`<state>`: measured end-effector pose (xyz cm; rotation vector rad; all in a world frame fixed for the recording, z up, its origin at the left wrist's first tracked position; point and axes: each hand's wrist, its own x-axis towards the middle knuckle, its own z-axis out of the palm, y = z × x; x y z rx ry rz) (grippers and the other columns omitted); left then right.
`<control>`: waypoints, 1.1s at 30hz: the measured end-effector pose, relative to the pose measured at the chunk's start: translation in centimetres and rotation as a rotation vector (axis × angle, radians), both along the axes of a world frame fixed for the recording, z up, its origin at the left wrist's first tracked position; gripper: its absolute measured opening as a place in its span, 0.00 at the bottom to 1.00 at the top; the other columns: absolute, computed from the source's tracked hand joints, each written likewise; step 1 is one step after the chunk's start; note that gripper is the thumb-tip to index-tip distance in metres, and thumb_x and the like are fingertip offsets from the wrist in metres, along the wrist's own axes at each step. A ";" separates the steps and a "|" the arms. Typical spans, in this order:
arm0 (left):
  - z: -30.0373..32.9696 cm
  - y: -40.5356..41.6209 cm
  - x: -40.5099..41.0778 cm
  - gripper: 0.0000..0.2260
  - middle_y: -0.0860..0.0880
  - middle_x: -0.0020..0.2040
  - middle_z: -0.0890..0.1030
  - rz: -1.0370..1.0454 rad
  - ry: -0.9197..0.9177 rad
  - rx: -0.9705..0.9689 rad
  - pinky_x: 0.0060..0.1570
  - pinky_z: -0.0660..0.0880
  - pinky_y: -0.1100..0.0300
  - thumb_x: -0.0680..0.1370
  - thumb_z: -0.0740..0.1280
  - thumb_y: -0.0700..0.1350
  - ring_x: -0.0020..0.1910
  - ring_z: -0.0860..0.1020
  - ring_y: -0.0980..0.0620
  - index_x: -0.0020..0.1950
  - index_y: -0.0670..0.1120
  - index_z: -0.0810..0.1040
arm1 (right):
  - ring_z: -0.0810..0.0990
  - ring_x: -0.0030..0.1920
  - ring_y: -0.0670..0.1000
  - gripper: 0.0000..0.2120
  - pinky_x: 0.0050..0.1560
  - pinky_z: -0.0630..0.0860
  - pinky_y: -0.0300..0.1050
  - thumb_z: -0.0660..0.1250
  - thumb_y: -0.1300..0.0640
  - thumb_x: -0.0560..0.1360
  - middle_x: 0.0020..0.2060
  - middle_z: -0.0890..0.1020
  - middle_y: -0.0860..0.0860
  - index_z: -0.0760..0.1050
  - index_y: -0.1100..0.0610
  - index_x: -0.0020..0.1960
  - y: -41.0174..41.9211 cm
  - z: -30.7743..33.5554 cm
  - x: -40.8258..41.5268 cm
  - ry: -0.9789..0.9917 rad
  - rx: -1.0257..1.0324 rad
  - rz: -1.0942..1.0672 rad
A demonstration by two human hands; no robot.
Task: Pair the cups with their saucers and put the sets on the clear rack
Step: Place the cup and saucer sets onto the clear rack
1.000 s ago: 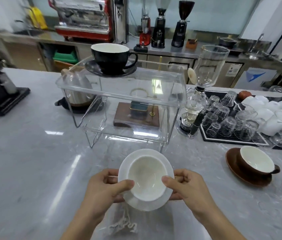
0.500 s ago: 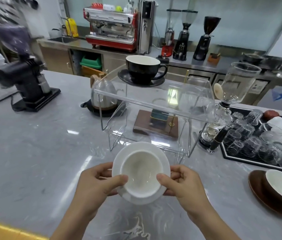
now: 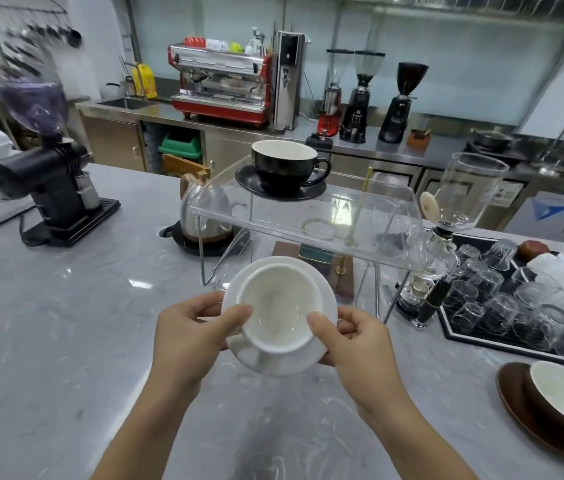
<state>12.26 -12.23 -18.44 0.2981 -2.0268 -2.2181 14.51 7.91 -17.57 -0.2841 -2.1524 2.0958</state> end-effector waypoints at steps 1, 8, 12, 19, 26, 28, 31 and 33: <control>0.1 0.3 -0.5 0.10 0.51 0.34 0.87 0.029 0.000 0.011 0.28 0.79 0.63 0.64 0.81 0.39 0.31 0.84 0.55 0.40 0.52 0.88 | 0.85 0.41 0.61 0.08 0.47 0.82 0.65 0.76 0.52 0.70 0.31 0.83 0.49 0.82 0.54 0.46 -0.3 0.1 -0.4 0.014 0.016 -0.021; 0.6 2.8 -3.2 0.26 0.44 0.50 0.86 0.172 -0.024 0.016 0.43 0.79 0.51 0.57 0.79 0.55 0.43 0.86 0.49 0.52 0.49 0.78 | 0.77 0.32 0.45 0.14 0.37 0.77 0.51 0.71 0.45 0.72 0.30 0.79 0.46 0.80 0.56 0.40 -1.4 0.0 -3.3 0.046 0.016 -0.145; 0.3 4.5 -4.9 0.21 0.44 0.49 0.83 0.236 -0.036 -0.014 0.50 0.79 0.47 0.60 0.78 0.56 0.46 0.83 0.46 0.44 0.50 0.73 | 0.72 0.30 0.45 0.17 0.35 0.68 0.41 0.70 0.45 0.74 0.34 0.75 0.49 0.71 0.52 0.32 -1.5 -0.7 -5.1 0.059 -0.014 -0.231; 0.3 5.6 -9.4 0.20 0.52 0.33 0.70 0.234 -0.021 -0.036 0.32 0.65 0.60 0.67 0.80 0.51 0.30 0.69 0.53 0.38 0.47 0.69 | 0.66 0.33 0.50 0.20 0.31 0.63 0.41 0.72 0.46 0.71 0.38 0.67 0.51 0.67 0.50 0.27 -0.9 -0.7 -9.6 0.015 -0.084 -0.321; 0.0 5.6 -12.8 0.20 0.46 0.40 0.75 0.136 -0.139 -0.015 0.53 0.79 0.40 0.65 0.81 0.50 0.39 0.74 0.46 0.42 0.45 0.71 | 0.79 0.46 0.51 0.18 0.51 0.78 0.52 0.75 0.44 0.70 0.45 0.82 0.48 0.81 0.56 0.52 0.0 -1.1 -12.8 -0.046 -0.148 -0.367; 0.1 5.6 -13.3 0.21 0.43 0.42 0.78 0.130 -0.156 -0.032 0.55 0.80 0.37 0.64 0.81 0.51 0.42 0.77 0.44 0.42 0.44 0.71 | 0.81 0.50 0.52 0.20 0.49 0.81 0.51 0.75 0.43 0.70 0.51 0.84 0.49 0.80 0.53 0.56 0.1 -1.0 -13.3 -0.077 -0.161 -0.390; 0.6 5.6 -13.6 0.25 0.41 0.42 0.78 0.108 -0.152 -0.051 0.55 0.80 0.37 0.61 0.81 0.54 0.44 0.79 0.42 0.44 0.39 0.75 | 0.81 0.49 0.51 0.17 0.38 0.78 0.43 0.75 0.44 0.70 0.50 0.83 0.47 0.80 0.50 0.55 0.1 -0.9 -13.7 -0.112 -0.198 -0.394; 1.0 5.7 -13.7 0.31 0.39 0.41 0.79 0.102 -0.140 -0.051 0.55 0.80 0.36 0.59 0.81 0.56 0.44 0.79 0.41 0.47 0.32 0.78 | 0.81 0.50 0.53 0.16 0.48 0.81 0.52 0.74 0.43 0.70 0.50 0.83 0.48 0.80 0.48 0.53 0.1 -1.1 -14.2 -0.145 -0.181 -0.406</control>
